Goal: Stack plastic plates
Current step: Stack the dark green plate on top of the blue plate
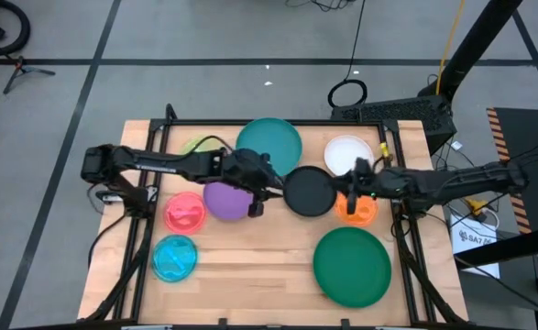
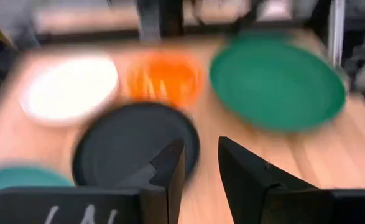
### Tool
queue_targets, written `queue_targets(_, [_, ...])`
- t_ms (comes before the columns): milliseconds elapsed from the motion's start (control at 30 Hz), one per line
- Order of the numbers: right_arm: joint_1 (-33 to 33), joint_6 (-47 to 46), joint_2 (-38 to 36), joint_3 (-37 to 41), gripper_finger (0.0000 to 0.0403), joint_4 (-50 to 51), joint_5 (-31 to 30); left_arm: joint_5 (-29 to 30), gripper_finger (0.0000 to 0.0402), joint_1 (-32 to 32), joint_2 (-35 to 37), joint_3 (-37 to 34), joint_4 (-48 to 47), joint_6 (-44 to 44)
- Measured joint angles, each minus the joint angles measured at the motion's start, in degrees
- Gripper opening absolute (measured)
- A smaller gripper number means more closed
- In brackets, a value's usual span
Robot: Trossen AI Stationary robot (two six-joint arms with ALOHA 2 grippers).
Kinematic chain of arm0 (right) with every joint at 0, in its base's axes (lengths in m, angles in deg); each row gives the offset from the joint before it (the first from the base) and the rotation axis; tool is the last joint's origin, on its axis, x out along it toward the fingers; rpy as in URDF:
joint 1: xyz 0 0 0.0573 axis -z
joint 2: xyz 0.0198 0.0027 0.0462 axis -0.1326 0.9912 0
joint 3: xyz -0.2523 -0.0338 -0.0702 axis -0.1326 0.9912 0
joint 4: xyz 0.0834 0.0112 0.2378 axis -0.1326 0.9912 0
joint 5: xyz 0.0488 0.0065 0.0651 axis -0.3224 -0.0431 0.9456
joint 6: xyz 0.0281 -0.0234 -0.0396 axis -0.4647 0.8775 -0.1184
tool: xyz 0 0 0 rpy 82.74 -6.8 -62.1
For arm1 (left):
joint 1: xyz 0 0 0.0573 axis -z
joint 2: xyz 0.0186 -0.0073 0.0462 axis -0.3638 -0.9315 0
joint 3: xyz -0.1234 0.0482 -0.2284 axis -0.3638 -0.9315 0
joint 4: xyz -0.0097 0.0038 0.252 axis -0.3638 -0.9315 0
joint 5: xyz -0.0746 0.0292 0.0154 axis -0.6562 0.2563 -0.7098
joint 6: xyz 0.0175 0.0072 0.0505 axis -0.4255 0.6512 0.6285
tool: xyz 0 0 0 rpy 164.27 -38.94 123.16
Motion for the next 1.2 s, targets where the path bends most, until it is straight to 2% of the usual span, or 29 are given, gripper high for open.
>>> queue_targets(133, [-1.5, -7.5, 7.6, -0.7, 0.0013, -1.2, 5.8, 2.5, 0.0104, -0.3, 5.5, -4.3, 3.4, -0.6])
queue_targets(233, [-3.2, -15.3, 12.7, -2.6, 0.0013, 0.2, 10.5, 6.8, 0.0104, -0.4, 10.0, -4.9, 1.3, 0.8])
queue_targets(367, [-6.3, -25.8, 17.8, -6.7, 0.0013, 5.1, 17.2, 7.9, 0.0104, -0.4, 15.6, -4.7, 0.7, 3.0])
queue_targets(533, [-11.0, -33.3, 23.1, -14.4, 0.0013, 22.4, 25.8, 8.0, 0.0104, 0.4, 18.4, -4.7, -3.2, 3.7])
queue_targets(667, [-12.9, -37.9, 26.5, -20.1, 0.0013, 41.5, 29.3, 8.6, 0.0104, 1.5, 18.1, -4.8, -7.5, 3.3])
queue_targets(767, [-13.4, -39.9, 27.4, -21.4, 0.0013, 52.9, 30.4, 11.1, 0.0104, 2.1, 16.9, -4.7, -8.6, 3.1])
queue_targets(833, [-13.4, -37.5, 27.8, -21.4, 0.0013, 58.0, 30.2, 12.7, 0.0104, 2.5, 16.6, -4.8, -9.5, 3.1])
queue_targets(933, [-13.5, -27.6, 28.2, -21.4, 0.0019, 62.1, 29.6, 15.4, 0.0104, 2.5, 17.2, -4.6, -10.4, 3.4])
queue_targets(1067, [-13.7, -15.8, 28.4, -21.4, 0.0042, 61.2, 25.7, 21.2, 0.0104, 2.0, 18.8, -4.7, -15.5, 1.5])
queue_targets(1200, [-13.5, -7.5, 29.6, -21.4, 0.0087, 58.5, 20.0, 25.8, 0.0104, 2.2, 19.5, -4.7, -19.2, -0.9])
